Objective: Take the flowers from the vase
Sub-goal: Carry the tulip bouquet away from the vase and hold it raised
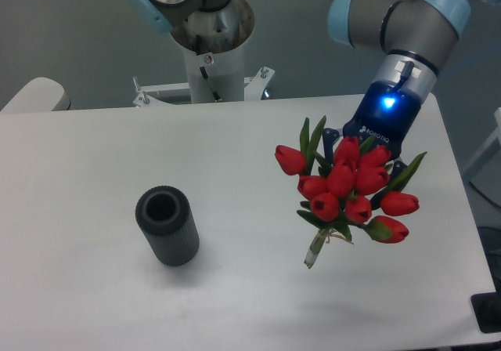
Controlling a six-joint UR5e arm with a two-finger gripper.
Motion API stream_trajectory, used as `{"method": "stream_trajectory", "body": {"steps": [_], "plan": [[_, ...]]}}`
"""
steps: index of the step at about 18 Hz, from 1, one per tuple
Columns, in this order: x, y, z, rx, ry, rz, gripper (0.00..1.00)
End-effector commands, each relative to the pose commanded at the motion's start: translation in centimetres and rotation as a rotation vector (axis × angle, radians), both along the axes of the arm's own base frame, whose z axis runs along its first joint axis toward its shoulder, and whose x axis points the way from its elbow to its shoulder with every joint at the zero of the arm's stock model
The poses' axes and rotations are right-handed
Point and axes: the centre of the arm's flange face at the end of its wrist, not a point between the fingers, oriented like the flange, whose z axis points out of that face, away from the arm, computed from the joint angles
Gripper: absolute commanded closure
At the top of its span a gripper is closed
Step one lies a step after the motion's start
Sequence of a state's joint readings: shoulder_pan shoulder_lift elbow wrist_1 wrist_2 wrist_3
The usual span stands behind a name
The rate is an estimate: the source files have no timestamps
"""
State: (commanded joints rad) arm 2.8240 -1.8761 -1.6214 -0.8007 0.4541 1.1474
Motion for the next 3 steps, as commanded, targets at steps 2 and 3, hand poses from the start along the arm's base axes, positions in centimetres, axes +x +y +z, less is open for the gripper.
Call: {"method": "stream_trajectory", "body": {"steps": [2, 3], "plan": [[-0.12, 0.03, 0.42, 0.002, 0.009, 0.001, 0.93], [-0.11, 0.02, 0.34, 0.0, 0.008, 0.001, 0.93]]}}
